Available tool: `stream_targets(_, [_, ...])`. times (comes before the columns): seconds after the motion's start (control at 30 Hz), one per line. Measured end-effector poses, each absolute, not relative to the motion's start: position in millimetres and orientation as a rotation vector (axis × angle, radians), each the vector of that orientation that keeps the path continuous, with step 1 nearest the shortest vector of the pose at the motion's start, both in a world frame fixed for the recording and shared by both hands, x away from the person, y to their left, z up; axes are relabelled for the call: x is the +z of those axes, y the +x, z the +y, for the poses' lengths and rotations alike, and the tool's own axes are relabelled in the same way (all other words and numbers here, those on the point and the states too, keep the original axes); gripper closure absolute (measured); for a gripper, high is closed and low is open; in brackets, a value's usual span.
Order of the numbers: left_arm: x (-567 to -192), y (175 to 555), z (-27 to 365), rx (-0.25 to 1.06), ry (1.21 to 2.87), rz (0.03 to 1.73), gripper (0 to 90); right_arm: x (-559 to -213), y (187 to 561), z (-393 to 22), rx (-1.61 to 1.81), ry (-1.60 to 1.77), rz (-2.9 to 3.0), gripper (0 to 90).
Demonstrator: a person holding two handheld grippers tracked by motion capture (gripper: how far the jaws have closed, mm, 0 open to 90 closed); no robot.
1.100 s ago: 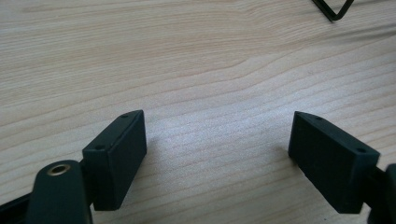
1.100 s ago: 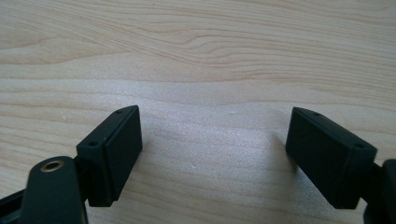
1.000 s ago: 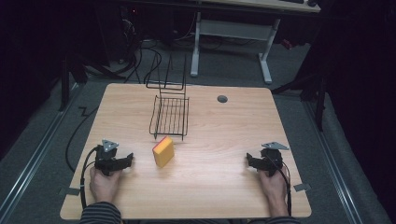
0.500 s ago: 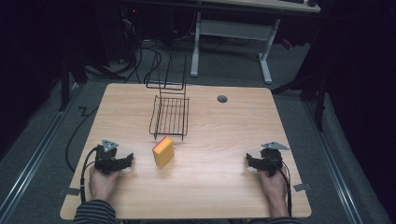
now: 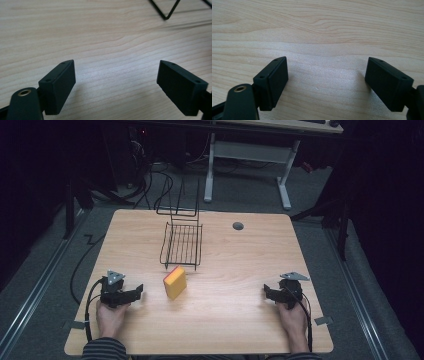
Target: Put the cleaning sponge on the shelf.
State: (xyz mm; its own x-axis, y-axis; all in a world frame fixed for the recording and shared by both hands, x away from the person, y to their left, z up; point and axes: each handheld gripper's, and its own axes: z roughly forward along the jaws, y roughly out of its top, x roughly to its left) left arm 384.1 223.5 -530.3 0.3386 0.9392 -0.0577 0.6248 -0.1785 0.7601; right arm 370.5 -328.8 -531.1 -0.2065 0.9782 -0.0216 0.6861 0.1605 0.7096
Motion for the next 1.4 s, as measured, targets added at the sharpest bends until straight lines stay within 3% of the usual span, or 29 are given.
stream_targets(1.03, [-500.3,343.5,213.5,0.544,1.871,1.157,15.1,-531.1,370.4,-328.7,0.797,1.574,1.961,18.8])
stream_targets(1.4, [-490.1,329.3,194.3,0.468,1.912,1.089,14.4,-531.1,370.4,-328.7,0.797,1.573,1.961,18.9])
